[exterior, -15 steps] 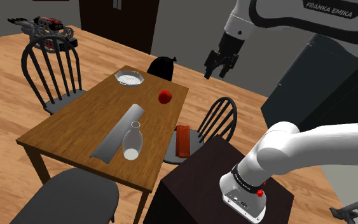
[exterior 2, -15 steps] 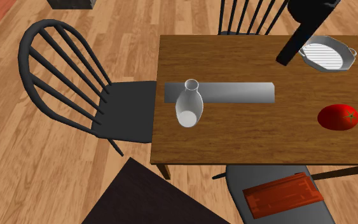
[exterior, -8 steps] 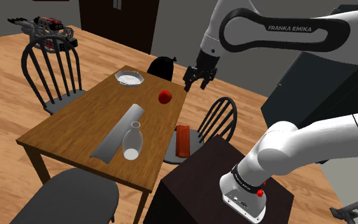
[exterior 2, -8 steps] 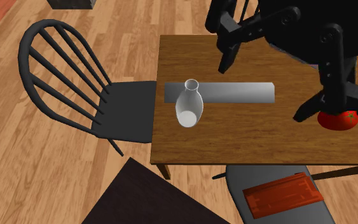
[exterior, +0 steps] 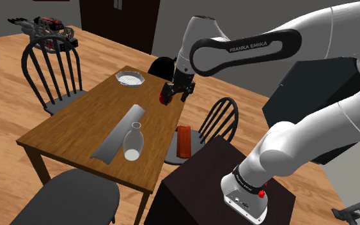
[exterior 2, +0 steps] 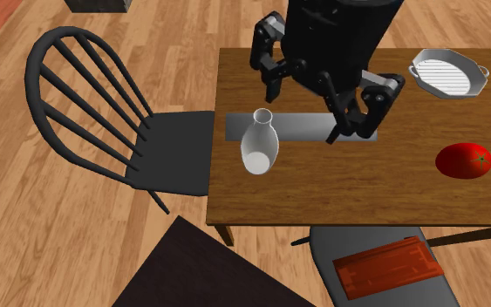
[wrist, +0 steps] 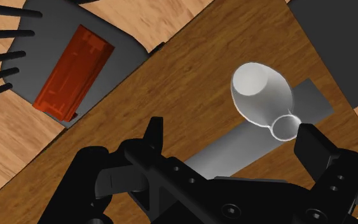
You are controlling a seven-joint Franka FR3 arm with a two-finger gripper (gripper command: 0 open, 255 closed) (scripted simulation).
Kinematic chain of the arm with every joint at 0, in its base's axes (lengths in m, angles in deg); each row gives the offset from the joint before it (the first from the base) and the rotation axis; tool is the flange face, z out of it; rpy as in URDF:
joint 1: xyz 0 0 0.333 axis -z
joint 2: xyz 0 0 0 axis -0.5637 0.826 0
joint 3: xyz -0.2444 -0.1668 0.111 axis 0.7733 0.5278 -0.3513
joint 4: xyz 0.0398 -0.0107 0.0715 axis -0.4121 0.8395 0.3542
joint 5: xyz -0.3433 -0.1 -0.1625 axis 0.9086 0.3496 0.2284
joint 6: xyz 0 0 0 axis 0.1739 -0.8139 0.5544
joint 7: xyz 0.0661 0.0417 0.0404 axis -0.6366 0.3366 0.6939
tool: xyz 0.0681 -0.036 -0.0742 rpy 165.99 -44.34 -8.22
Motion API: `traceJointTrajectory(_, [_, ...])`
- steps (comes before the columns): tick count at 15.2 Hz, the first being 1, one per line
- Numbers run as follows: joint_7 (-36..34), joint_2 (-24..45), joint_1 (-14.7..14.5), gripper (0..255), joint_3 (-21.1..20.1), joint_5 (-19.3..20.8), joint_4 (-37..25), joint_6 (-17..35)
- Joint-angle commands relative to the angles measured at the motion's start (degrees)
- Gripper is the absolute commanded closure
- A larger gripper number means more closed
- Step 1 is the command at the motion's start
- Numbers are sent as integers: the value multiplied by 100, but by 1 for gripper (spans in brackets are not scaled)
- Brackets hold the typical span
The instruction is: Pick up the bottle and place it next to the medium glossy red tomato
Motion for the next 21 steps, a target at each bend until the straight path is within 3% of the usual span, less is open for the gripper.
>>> traceJointTrajectory(1, [-147, 349, -16, 0, -107, 32, -39, 326])
traceJointTrajectory(7, [-747, 1653, -58, 0, -421, 357, -396, 1265])
traceJointTrajectory(16, [-1869, 3734, -386, 0, -444, 1341, -1478, 2168])
traceJointTrajectory(21, [-1975, 4035, -449, 0, -356, 1485, -1511, 2427])
